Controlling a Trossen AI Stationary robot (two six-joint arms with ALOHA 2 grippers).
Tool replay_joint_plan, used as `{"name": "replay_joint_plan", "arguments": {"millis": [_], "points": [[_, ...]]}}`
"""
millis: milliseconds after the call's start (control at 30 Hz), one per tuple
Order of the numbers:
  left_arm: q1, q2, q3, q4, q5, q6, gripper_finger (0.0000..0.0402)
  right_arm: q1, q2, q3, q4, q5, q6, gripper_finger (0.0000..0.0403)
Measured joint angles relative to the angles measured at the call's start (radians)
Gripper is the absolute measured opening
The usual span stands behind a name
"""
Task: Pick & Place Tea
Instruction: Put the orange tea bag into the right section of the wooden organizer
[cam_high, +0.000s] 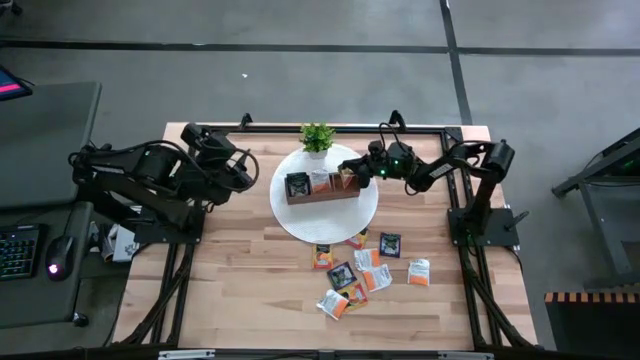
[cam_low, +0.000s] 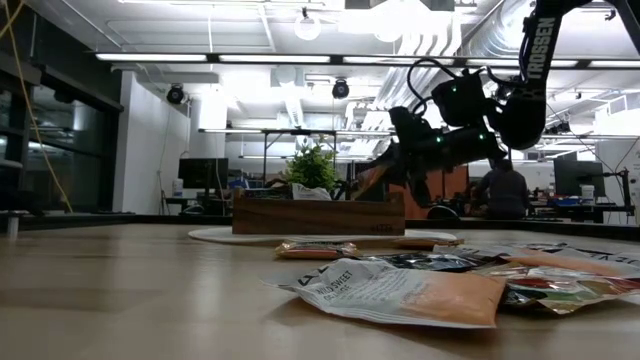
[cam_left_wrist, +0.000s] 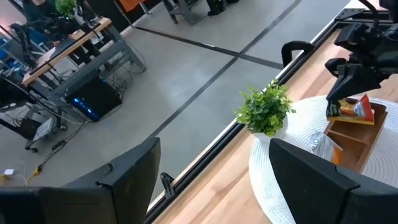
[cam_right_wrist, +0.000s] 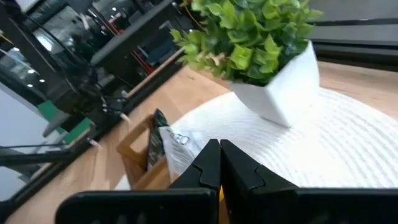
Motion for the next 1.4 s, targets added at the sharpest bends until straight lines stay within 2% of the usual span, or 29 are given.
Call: {"name": "replay_joint_plan", "arguments": {"millis": [233, 667, 1033, 1233, 1400], "points": [[0.0, 0.002, 0.0, -0.002, 0.002, 0.004, 0.0296, 0.0, 0.0, 0.0, 0.0, 0.033, -0.059, 0.0], [0.0, 0.002, 0.0, -0.003, 0.01, 0.007, 0.0296, 0.001, 0.0, 0.001, -0.007, 0.028, -0.148, 0.0003], [0.0, 0.002, 0.001, -0.003, 0.011, 0.014, 0.0296, 0.016, 0.0, 0.002, 0.047, 0.02, -0.324, 0.0065], [0.0, 0.002, 0.001, -0.003, 0.012, 0.014, 0.0296, 0.021, 0.0, 0.002, 0.052, 0.02, -0.327, 0.0102], [0.0, 0.002, 0.001, -0.003, 0.012, 0.014, 0.0296, 0.021, -0.003, 0.002, 0.076, 0.021, -0.326, 0.0114]]}}
